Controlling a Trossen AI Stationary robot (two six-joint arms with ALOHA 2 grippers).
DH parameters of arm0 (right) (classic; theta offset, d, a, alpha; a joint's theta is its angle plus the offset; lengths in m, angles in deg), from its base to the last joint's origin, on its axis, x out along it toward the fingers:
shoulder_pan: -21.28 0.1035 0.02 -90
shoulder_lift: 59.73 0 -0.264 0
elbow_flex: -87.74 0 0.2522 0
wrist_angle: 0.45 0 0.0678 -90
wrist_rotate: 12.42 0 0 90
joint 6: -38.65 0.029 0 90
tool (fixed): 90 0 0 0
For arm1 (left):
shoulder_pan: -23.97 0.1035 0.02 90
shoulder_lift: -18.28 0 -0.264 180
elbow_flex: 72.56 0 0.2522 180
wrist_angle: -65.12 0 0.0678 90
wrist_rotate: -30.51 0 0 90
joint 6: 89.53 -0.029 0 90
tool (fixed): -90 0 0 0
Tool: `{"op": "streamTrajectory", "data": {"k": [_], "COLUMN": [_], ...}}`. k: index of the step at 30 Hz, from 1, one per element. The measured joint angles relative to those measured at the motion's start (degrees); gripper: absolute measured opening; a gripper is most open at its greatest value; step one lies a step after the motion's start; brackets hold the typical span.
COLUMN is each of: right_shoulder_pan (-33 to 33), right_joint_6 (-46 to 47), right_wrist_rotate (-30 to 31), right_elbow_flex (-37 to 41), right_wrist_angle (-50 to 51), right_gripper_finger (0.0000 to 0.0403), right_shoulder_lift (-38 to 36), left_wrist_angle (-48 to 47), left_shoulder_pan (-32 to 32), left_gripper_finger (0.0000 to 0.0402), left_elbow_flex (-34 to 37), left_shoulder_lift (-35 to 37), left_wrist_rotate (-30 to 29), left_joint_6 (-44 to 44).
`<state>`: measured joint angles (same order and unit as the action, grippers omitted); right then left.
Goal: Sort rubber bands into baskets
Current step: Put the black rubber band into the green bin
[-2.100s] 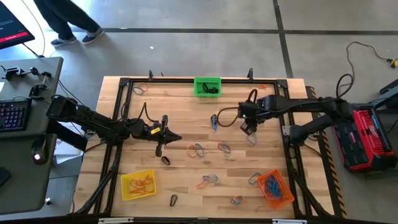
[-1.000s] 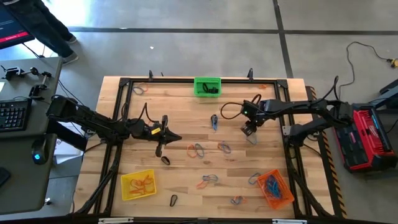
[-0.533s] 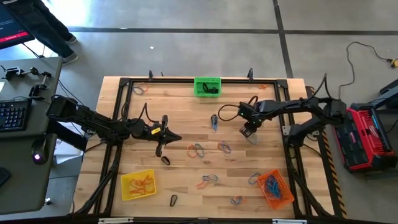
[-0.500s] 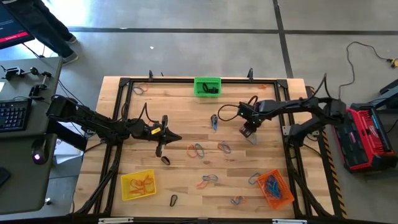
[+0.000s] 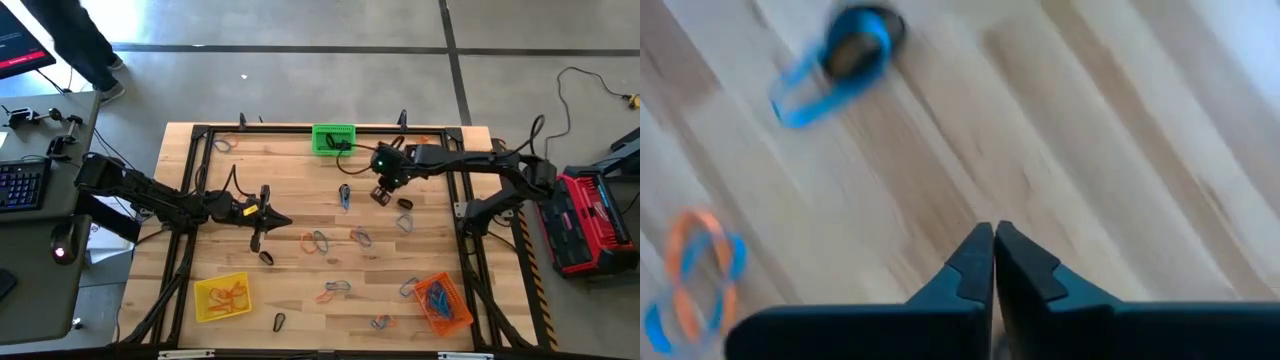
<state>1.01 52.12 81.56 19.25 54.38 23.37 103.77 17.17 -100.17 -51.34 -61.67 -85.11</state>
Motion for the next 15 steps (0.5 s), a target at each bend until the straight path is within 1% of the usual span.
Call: {"op": "streamTrajectory", "data": {"k": [3, 6, 11, 13, 15], "right_shoulder_pan": [0.01, 0.56, 2.12, 2.03, 1.80], "right_joint_6": [-0.73, -1.42, -6.32, -7.05, -7.30], "right_wrist_rotate": [0.03, 0.07, -0.15, -0.06, -0.03], "right_elbow_flex": [-0.67, -0.57, 4.36, 6.88, 8.89], "right_wrist_angle": [7.64, 13.74, 12.87, 11.06, 9.17], "right_gripper_finger": [0.0024, 0.0069, 0.0148, 0.0168, 0.0180], "right_shoulder_lift": [-0.01, 0.07, 0.14, 0.16, 0.16], "left_wrist_angle": [-0.80, -1.14, -1.19, -1.19, -1.19], "left_shoulder_pan": [-0.17, -0.17, -0.17, -0.17, -0.17], "left_gripper_finger": [0.0000, 0.0000, 0.0000, 0.0000, 0.0000], "left_elbow_flex": [0.00, 0.00, 0.00, 0.00, 0.00], "left_shoulder_lift": [0.00, 0.00, 0.00, 0.00, 0.00], "left_wrist_rotate": [0.00, 0.00, 0.00, 0.00, 0.00], "left_joint_6": [0.92, 0.92, 0.88, 0.90, 0.90]}}
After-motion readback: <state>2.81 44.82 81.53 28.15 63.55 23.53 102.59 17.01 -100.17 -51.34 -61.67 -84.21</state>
